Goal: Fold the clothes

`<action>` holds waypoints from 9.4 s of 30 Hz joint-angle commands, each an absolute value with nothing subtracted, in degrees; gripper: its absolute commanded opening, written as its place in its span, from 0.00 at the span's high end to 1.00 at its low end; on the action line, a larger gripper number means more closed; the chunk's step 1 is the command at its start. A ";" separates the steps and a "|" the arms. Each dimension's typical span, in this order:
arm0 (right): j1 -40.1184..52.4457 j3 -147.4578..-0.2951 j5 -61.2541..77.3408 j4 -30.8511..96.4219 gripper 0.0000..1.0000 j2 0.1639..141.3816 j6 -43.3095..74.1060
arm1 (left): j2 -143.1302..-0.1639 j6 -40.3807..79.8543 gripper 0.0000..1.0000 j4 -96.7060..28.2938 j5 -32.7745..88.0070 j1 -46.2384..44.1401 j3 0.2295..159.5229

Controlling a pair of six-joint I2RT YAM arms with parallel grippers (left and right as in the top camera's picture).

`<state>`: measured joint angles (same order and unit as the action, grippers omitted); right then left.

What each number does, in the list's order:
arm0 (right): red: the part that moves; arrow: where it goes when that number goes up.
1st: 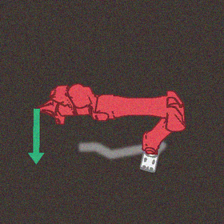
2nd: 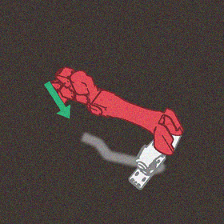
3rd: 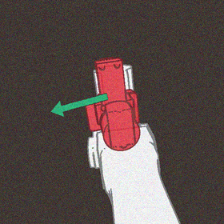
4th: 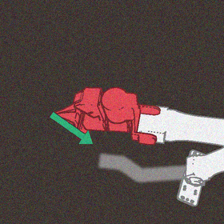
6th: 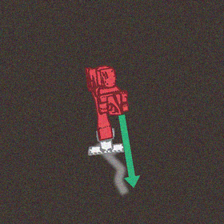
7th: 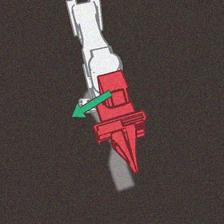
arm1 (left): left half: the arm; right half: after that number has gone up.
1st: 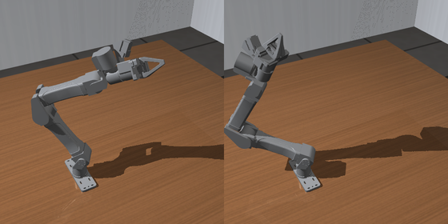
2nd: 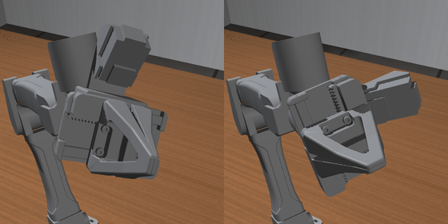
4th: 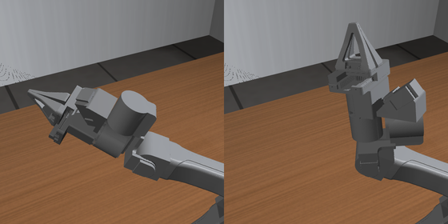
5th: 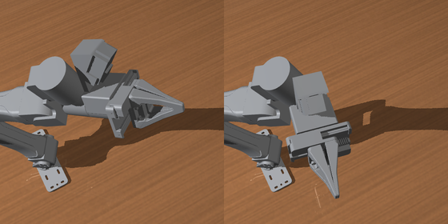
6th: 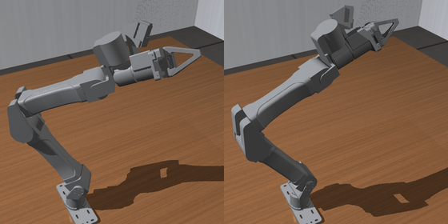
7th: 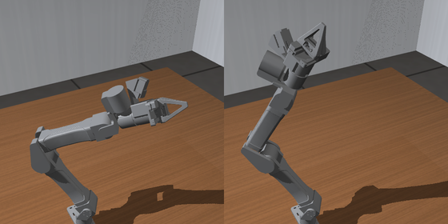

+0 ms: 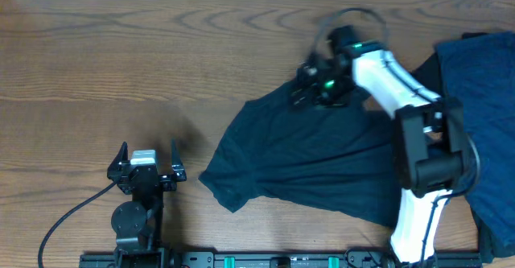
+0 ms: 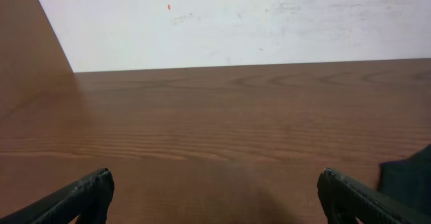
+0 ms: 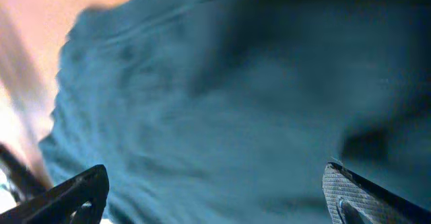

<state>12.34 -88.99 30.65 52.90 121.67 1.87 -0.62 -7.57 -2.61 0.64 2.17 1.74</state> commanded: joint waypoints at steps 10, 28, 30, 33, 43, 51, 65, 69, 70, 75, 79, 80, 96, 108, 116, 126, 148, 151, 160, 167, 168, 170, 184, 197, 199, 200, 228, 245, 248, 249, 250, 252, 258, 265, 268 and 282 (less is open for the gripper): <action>0.84 -89.89 29.95 53.10 0.01 119.90 1.43 | -0.30 -8.12 0.02 -4.08 -1.32 2.39 0.23; -0.32 -89.86 29.95 53.10 0.01 119.90 1.43 | -15.59 -2.26 0.02 -1.76 24.16 2.39 16.69; -0.32 -89.86 29.95 53.10 0.01 119.90 1.43 | -23.94 -2.31 0.02 -5.26 25.19 2.37 23.11; -0.32 -89.86 29.95 53.10 0.01 119.90 1.43 | -37.34 -2.55 0.02 -12.69 25.36 1.78 33.85; -0.32 -89.86 29.95 53.10 0.01 119.90 1.43 | -78.08 -2.70 0.02 -33.15 25.52 -5.72 67.20; -0.32 -89.86 29.95 53.10 0.01 119.90 1.43 | -92.27 -2.70 0.86 -25.36 29.61 -9.06 68.79; -0.32 -89.86 29.95 53.10 0.01 119.90 1.43 | -112.49 -2.70 0.94 -19.53 28.80 -15.20 68.79; -0.32 -89.86 29.95 53.10 0.01 119.90 1.43 | -115.15 -2.22 0.94 -19.31 22.81 -15.20 68.79; -0.32 -89.89 29.95 53.10 0.01 119.90 1.43 | -115.81 -2.24 0.94 -19.35 21.15 -15.20 68.79; -0.32 -89.86 29.95 53.10 0.01 119.90 1.43 | -118.93 -1.08 0.94 -19.90 15.88 -15.16 68.58; -0.32 -89.86 29.95 53.10 0.01 119.90 1.43 | -121.05 5.82 0.94 -22.22 3.62 -14.11 68.58; -0.32 -89.86 29.95 53.10 0.01 119.90 1.43 | -121.34 7.66 0.94 -22.92 1.34 -13.50 68.58; -0.32 -89.86 29.95 53.10 0.01 119.90 1.43 | -121.51 17.61 0.94 -31.42 4.08 5.28 68.58; -0.32 -89.86 29.95 53.10 0.01 119.90 1.43 | -109.65 16.60 0.85 -30.68 14.17 5.54 69.63; -0.32 -89.86 30.00 52.99 0.01 119.90 1.48 | -89.45 16.60 0.78 -42.06 16.10 2.24 69.63; -0.25 -89.86 33.56 58.24 0.01 119.90 4.56 | -82.72 16.58 0.78 -54.50 15.90 -3.44 67.90; 1.02 -82.85 -0.47 59.40 0.99 119.94 23.14 | -84.14 16.58 0.67 -51.72 15.40 -4.43 63.11; 1.04 -79.53 -0.45 53.23 0.99 120.03 23.14 | -84.14 16.60 0.67 -51.35 15.40 -4.43 63.11; 1.04 -75.59 -0.64 34.41 0.99 120.14 23.14 | -84.14 16.60 0.67 -50.17 15.40 -4.43 63.11; 1.04 -75.59 -0.67 24.60 0.99 120.97 23.05 | -84.29 16.58 0.67 -48.90 15.40 -4.43 63.09; 1.04 -75.59 -0.67 23.31 0.99 121.36 22.83 | -84.31 16.58 0.67 -48.58 15.40 -4.43 63.09; 1.04 -75.59 -0.67 20.38 0.99 122.19 21.65 | -84.51 16.58 0.67 -47.64 15.40 -4.43 63.09; 0.71 -84.01 1.96 16.32 0.93 117.84 13.21 | -86.04 12.51 0.67 -43.79 15.38 -4.43 63.11; 0.82 -89.54 9.32 53.76 0.99 94.96 15.20 | -86.06 12.53 0.67 -44.66 15.40 -4.43 63.11; 0.82 -89.43 9.32 59.79 0.99 93.76 16.64 | -86.06 12.56 0.67 -44.16 15.42 -4.43 63.11; 0.84 -89.21 9.34 63.13 0.99 93.56 17.61 | -86.11 12.60 0.68 -43.55 15.42 -4.43 63.11; 3.01 -43.09 9.08 33.17 0.99 93.76 28.21 | -102.45 12.71 0.76 -33.89 15.44 -4.47 63.11; -12.01 -40.05 4.99 52.82 0.99 93.54 32.32 | -102.32 12.47 0.77 -37.50 15.42 -4.43 63.11; -14.63 -41.39 6.79 55.57 0.99 93.54 32.05 | -102.32 12.45 0.77 -37.69 15.40 -4.43 63.11; -15.18 -41.80 7.03 56.55 0.99 93.54 31.79 | -102.32 12.47 0.77 -37.91 15.42 -4.43 63.11; -15.49 -42.06 7.11 57.10 0.99 93.54 31.11 | -102.28 12.47 0.77 -38.17 15.42 -4.43 63.11; -15.75 -42.33 6.81 57.41 0.99 93.54 29.58 | -102.10 12.49 0.77 -39.07 15.42 -4.43 63.11; -15.75 -42.33 4.71 56.31 0.99 93.54 29.50 | -100.68 12.51 0.76 -44.97 16.58 -4.43 63.11; -15.75 -42.33 4.71 56.12 0.99 93.54 29.47 | -94.13 12.53 0.77 -54.00 17.52 -4.43 63.11; -15.75 -42.33 4.71 56.14 0.99 93.54 29.50 | -90.85 13.41 0.76 -57.30 17.56 -4.54 63.09; -15.75 -42.30 4.38 55.88 0.99 93.54 29.52 | -89.58 17.91 0.78 -53.58 20.27 -10.33 46.37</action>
<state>-15.20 -41.95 8.10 56.97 92.92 30.35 -89.47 15.84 -55.42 17.98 -9.26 49.84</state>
